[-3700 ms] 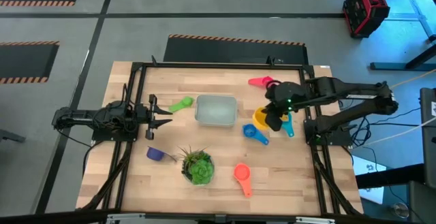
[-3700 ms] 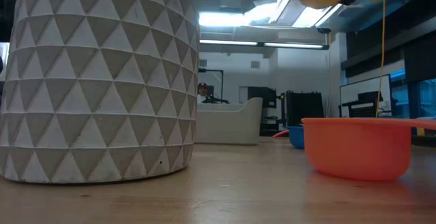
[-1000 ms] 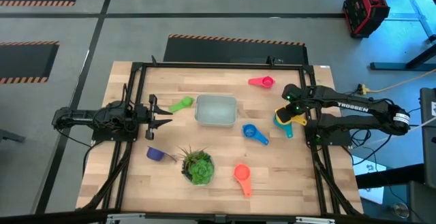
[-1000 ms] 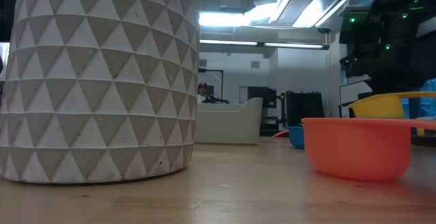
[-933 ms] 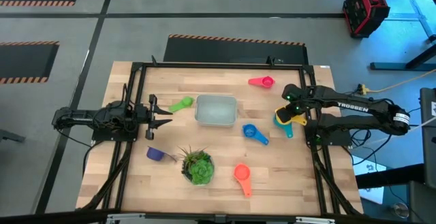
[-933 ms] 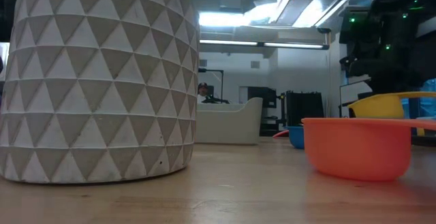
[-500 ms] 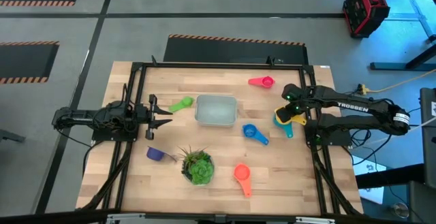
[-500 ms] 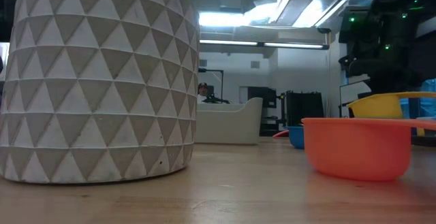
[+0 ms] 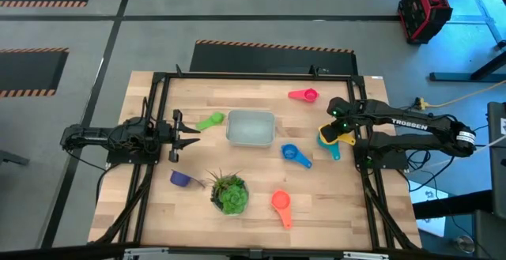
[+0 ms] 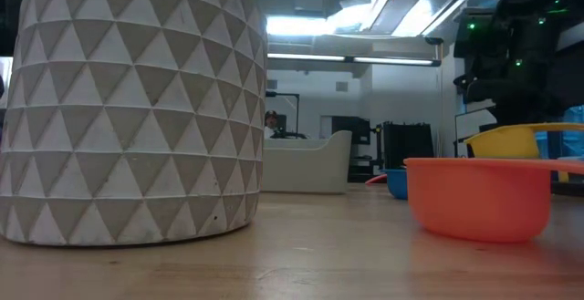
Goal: Nest measuring cups in basket
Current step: Stack the yellow measuring cup on top of the the light blue measuring cup
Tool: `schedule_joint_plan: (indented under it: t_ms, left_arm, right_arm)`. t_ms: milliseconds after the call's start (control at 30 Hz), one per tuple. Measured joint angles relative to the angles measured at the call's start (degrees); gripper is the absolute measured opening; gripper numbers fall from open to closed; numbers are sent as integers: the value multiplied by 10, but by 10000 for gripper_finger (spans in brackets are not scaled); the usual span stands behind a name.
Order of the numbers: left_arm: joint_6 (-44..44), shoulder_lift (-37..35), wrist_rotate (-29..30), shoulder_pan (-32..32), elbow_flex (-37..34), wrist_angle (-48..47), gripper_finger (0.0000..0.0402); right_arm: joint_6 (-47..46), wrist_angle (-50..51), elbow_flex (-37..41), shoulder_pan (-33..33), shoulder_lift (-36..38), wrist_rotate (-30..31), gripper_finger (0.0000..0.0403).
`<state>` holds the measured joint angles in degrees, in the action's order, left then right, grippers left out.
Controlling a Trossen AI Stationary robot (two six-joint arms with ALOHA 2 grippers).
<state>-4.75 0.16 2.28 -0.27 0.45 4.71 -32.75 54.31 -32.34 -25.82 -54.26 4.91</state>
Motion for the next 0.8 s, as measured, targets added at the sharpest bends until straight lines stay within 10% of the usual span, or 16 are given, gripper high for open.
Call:
schedule_joint_plan:
  t_ms: [800]
  left_arm:
    - [1, 0, 0, 0, 0, 0, 110]
  right_arm:
    - [-17, -3, 0, 0, 0, -21, 30]
